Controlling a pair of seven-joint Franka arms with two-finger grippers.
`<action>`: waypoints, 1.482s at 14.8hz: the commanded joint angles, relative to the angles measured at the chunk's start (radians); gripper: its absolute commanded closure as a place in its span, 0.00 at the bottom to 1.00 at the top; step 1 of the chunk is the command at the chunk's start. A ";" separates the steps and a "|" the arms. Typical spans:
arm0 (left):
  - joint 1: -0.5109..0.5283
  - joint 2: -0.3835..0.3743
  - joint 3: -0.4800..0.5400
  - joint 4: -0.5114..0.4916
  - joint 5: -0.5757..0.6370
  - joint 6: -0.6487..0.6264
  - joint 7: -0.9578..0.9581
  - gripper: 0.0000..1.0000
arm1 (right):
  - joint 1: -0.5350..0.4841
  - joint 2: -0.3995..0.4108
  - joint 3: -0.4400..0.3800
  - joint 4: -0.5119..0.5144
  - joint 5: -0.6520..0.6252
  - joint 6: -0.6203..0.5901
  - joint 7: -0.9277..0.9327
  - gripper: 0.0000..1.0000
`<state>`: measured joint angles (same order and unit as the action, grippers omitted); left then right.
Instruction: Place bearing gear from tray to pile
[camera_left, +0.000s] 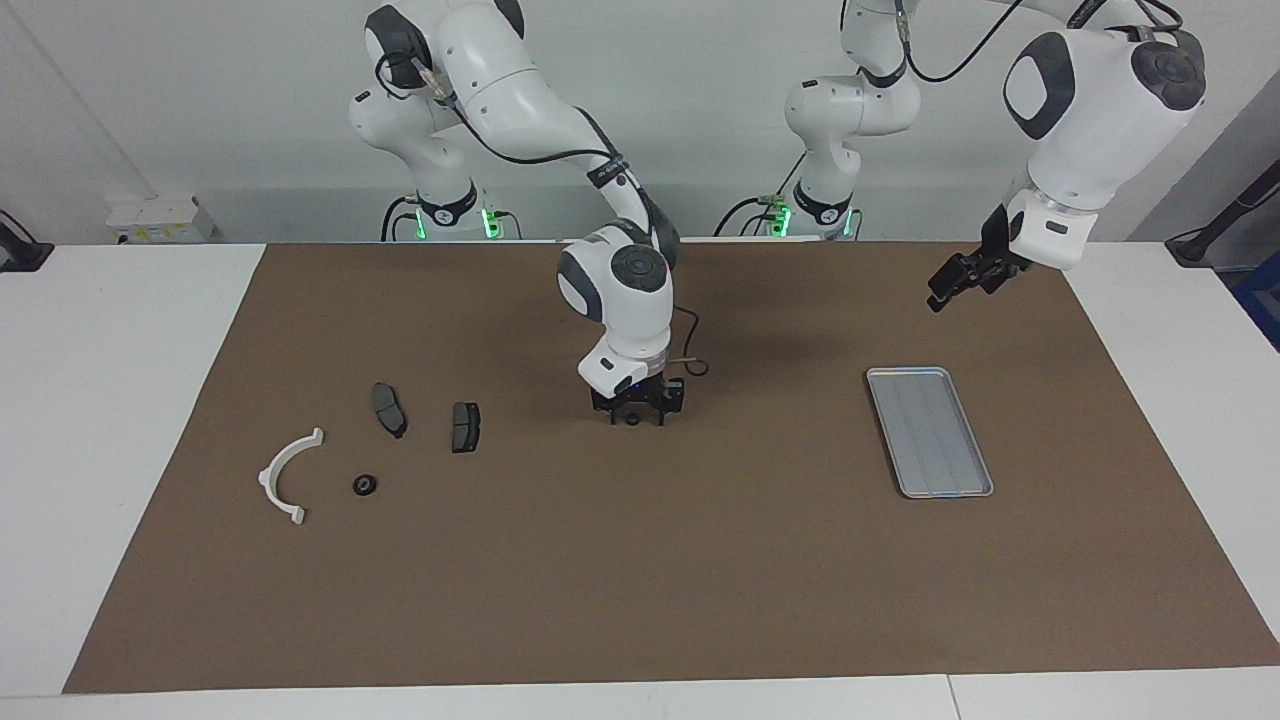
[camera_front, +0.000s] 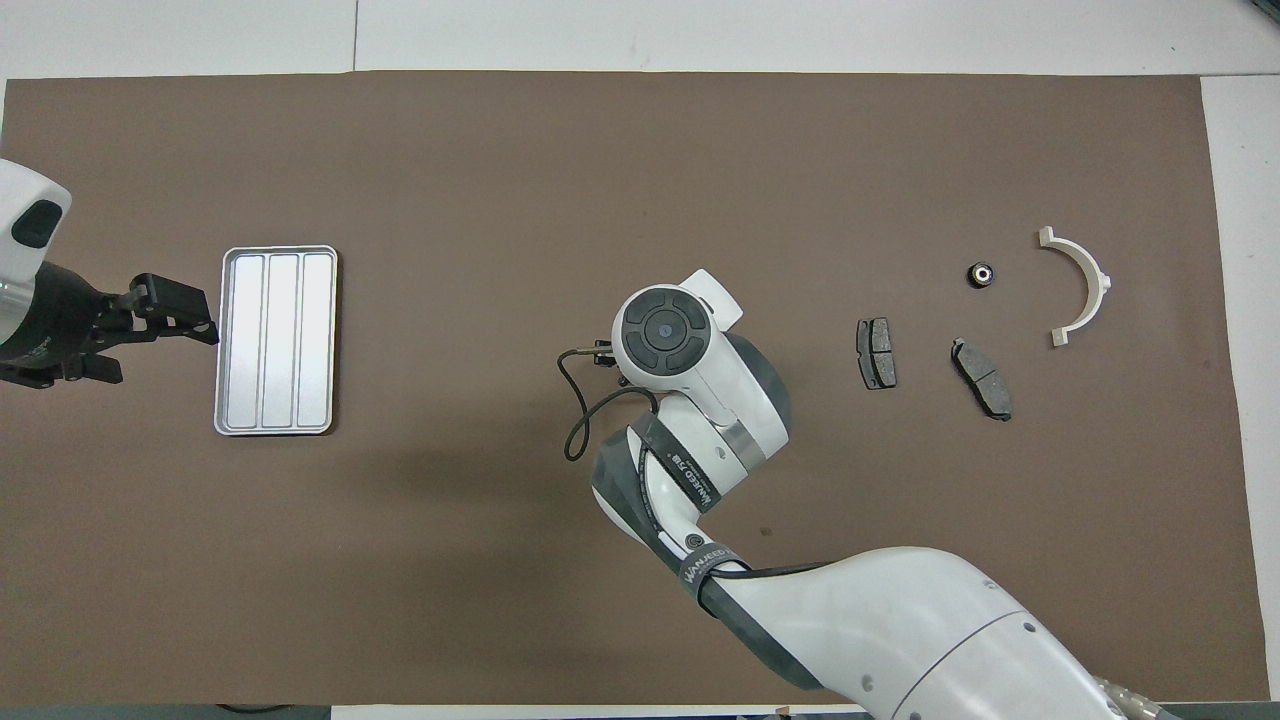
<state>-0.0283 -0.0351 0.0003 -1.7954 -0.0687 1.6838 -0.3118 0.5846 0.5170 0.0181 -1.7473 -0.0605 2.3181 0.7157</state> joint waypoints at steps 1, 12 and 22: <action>0.022 -0.003 -0.013 -0.018 -0.005 0.017 0.019 0.00 | -0.005 -0.008 0.005 -0.018 0.001 0.020 0.015 0.82; 0.018 -0.006 -0.017 -0.018 -0.005 0.002 0.019 0.00 | -0.233 -0.061 0.003 0.167 -0.001 -0.172 -0.328 1.00; 0.011 -0.006 -0.022 -0.019 -0.005 0.000 0.016 0.00 | -0.532 -0.072 0.006 0.091 0.024 -0.120 -0.855 1.00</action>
<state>-0.0238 -0.0330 -0.0166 -1.8003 -0.0687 1.6845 -0.3093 0.0819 0.4527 0.0067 -1.6093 -0.0554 2.1572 -0.0874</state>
